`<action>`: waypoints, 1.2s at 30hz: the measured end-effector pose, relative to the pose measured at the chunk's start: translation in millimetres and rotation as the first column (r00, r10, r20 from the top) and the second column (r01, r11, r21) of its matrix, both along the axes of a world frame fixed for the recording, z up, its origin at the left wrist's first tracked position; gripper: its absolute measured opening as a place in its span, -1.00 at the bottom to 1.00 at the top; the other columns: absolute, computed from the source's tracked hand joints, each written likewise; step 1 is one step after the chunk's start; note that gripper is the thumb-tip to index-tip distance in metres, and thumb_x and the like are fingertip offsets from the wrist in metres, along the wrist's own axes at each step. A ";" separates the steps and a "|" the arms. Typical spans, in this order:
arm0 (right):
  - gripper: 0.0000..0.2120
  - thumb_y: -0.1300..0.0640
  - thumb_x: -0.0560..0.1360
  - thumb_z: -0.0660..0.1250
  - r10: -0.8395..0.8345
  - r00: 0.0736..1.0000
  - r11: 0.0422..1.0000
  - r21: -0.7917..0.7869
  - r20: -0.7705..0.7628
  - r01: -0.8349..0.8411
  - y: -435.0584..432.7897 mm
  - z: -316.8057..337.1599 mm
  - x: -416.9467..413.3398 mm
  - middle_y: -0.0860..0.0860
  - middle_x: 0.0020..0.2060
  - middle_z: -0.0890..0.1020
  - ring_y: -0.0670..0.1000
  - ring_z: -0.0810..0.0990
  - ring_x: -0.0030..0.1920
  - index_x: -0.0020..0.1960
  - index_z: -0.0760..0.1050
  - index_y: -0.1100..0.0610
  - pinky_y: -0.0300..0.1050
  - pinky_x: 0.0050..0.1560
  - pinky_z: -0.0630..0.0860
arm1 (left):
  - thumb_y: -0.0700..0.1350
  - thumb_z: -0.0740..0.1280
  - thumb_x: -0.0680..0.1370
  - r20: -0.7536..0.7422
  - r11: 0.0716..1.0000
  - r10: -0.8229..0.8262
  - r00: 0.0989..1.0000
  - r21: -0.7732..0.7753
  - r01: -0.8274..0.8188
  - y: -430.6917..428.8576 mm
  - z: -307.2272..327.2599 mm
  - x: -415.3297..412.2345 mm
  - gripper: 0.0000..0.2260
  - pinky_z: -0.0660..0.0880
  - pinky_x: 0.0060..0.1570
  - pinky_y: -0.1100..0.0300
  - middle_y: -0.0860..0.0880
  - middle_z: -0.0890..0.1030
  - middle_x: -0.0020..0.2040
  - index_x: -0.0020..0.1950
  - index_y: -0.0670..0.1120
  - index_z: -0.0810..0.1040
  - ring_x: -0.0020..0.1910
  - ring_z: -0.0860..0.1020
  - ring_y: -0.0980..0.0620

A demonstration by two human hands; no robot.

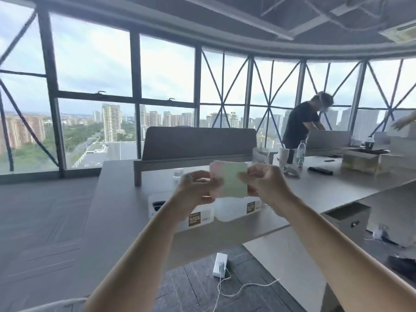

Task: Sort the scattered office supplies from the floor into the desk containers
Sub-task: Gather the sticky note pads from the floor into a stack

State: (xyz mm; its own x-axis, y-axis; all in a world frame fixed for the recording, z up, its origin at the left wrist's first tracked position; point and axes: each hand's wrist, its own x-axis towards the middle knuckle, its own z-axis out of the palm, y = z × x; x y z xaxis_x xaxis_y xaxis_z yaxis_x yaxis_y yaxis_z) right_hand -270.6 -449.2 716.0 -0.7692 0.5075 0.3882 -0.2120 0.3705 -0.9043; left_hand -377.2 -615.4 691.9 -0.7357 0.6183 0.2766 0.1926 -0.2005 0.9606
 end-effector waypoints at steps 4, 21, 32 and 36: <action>-0.89 0.21 0.48 0.48 0.052 0.996 0.996 0.075 0.067 -0.057 8.9 6.4 -68.7 0.10 -0.23 0.73 0.07 0.72 -0.22 -0.19 0.61 0.21 -0.08 -0.20 0.67 | -0.17 0.44 0.53 -0.113 0.974 0.202 0.973 -0.079 -0.212 -16.1 -6.5 -54.0 -0.95 0.58 -0.30 0.22 -0.06 0.69 -0.25 -0.05 -0.12 0.62 -0.33 0.60 0.01; -0.83 0.33 0.46 0.43 -0.075 0.615 0.886 0.336 0.785 -0.320 24.9 -79.8 -320.8 0.15 -0.01 0.63 0.08 0.65 -0.15 0.04 0.53 0.27 -0.17 -0.40 0.61 | 0.19 0.09 0.50 -0.724 0.696 0.206 0.659 -0.365 -0.618 -32.3 -125.7 -164.6 -0.59 0.45 -0.06 0.17 0.14 0.63 -0.28 -0.20 0.02 0.65 -0.14 0.52 0.18; -0.84 0.23 0.51 0.42 -0.379 0.682 0.330 0.780 0.625 -0.531 6.0 -78.8 -318.1 0.10 0.06 0.62 0.16 0.62 0.09 0.08 0.56 0.22 -0.01 0.02 0.56 | 0.09 0.04 0.54 -0.749 0.688 0.148 0.645 -0.391 -0.612 -32.8 -128.0 -166.3 -0.61 0.32 -0.03 0.27 0.08 0.58 -0.33 -0.28 -0.08 0.53 -0.15 0.46 0.14; -0.81 0.13 0.45 0.49 -0.385 0.558 0.166 0.650 0.735 -0.742 10.2 -83.7 -300.4 0.05 -0.06 0.65 0.08 0.59 -0.10 0.03 0.64 0.16 -0.08 -0.02 0.57 | 0.02 0.07 0.56 -0.779 0.674 0.121 0.615 -0.390 -0.628 -31.5 -128.8 -166.6 -0.67 0.30 -0.06 0.21 0.09 0.47 -0.43 -0.39 -0.01 0.34 -0.23 0.42 0.11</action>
State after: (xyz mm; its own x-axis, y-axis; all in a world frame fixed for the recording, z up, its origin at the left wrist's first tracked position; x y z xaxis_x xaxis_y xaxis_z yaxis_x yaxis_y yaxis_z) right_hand -571.1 -438.9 632.3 -0.9501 0.0281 -0.3106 -0.0562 0.9642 0.2593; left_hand -543.9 -646.9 563.0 -0.7080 0.5288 0.4680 0.7033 0.5883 0.3991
